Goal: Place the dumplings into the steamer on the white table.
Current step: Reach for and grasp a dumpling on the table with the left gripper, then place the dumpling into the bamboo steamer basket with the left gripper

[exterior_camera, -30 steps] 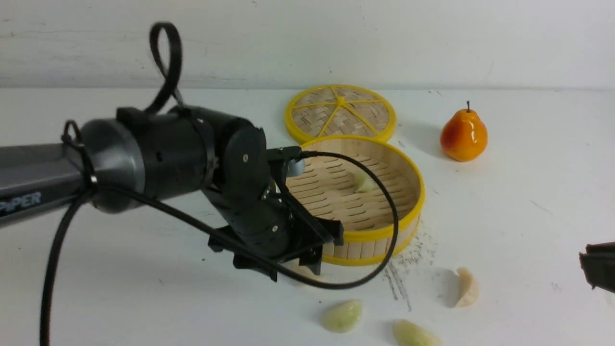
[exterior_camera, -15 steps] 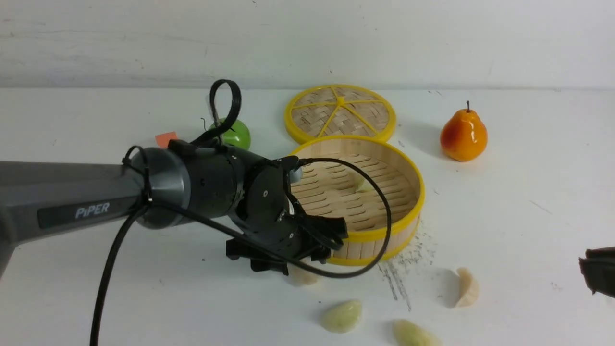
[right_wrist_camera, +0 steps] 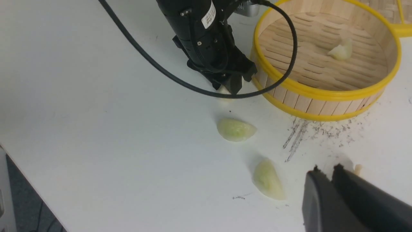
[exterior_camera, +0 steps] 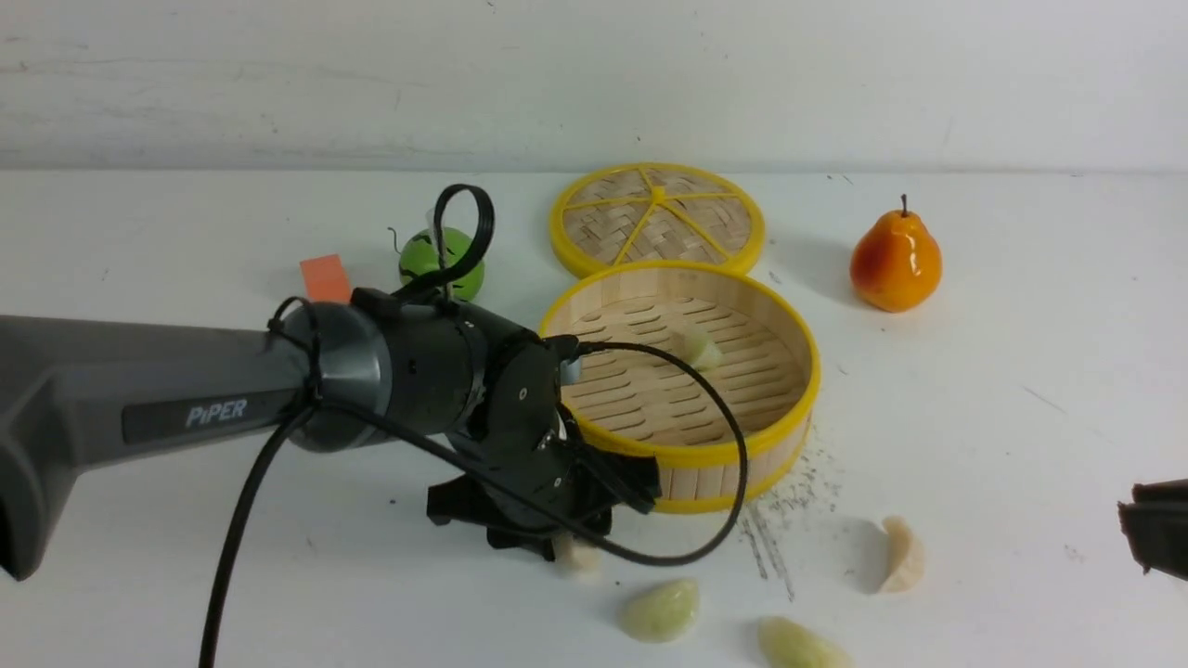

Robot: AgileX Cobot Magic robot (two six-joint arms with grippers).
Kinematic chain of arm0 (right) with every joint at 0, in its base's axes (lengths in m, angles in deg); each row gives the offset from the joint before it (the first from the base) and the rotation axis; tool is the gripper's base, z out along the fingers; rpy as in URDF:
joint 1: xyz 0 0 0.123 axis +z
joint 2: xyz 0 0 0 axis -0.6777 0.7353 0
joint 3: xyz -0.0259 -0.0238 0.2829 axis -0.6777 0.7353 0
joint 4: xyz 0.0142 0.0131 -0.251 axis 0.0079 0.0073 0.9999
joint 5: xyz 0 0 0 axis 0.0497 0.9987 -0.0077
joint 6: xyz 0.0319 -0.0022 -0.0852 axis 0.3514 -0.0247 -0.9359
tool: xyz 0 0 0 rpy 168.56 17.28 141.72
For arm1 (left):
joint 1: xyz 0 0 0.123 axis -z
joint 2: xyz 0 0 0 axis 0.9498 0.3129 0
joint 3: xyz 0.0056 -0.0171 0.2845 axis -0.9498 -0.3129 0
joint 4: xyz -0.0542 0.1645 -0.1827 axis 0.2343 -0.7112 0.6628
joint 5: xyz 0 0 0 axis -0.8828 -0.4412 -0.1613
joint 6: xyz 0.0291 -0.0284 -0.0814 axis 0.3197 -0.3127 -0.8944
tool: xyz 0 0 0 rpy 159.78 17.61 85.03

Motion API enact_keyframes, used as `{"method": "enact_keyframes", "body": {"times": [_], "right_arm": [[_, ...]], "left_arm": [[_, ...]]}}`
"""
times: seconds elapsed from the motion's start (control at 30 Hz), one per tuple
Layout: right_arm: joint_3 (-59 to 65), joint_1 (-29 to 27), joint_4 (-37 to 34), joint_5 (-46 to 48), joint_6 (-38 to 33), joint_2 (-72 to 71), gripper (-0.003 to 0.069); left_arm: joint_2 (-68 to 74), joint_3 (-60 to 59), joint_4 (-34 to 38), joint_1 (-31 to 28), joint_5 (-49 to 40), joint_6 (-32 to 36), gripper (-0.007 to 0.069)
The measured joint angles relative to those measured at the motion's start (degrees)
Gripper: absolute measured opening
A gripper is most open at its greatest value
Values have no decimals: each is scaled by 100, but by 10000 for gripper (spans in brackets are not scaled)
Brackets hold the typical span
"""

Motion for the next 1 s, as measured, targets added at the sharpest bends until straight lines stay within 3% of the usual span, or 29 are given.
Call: {"method": "enact_keyframes", "body": {"times": [0.07, 0.2, 0.33, 0.5, 0.67, 1.0], "right_arm": [[0, 0, 0, 0, 0, 0, 63], [0, 0, 0, 0, 0, 0, 66], [0, 0, 0, 0, 0, 0, 71], [0, 0, 0, -33, 0, 0, 76], [0, 0, 0, -39, 0, 0, 81], [0, 0, 0, -39, 0, 0, 90]], "left_arm": [[0, 0, 0, 0, -71, 141, 220], [-33, 12, 0, 0, -220, 365, 225], [-372, 120, -45, 0, -955, 777, 225], [-881, 880, -45, 0, -1339, 1156, 225], [-599, 2560, -22, 0, -2323, 1690, 225], [1667, 5356, 142, -134, -3524, 1811, 225]]}}
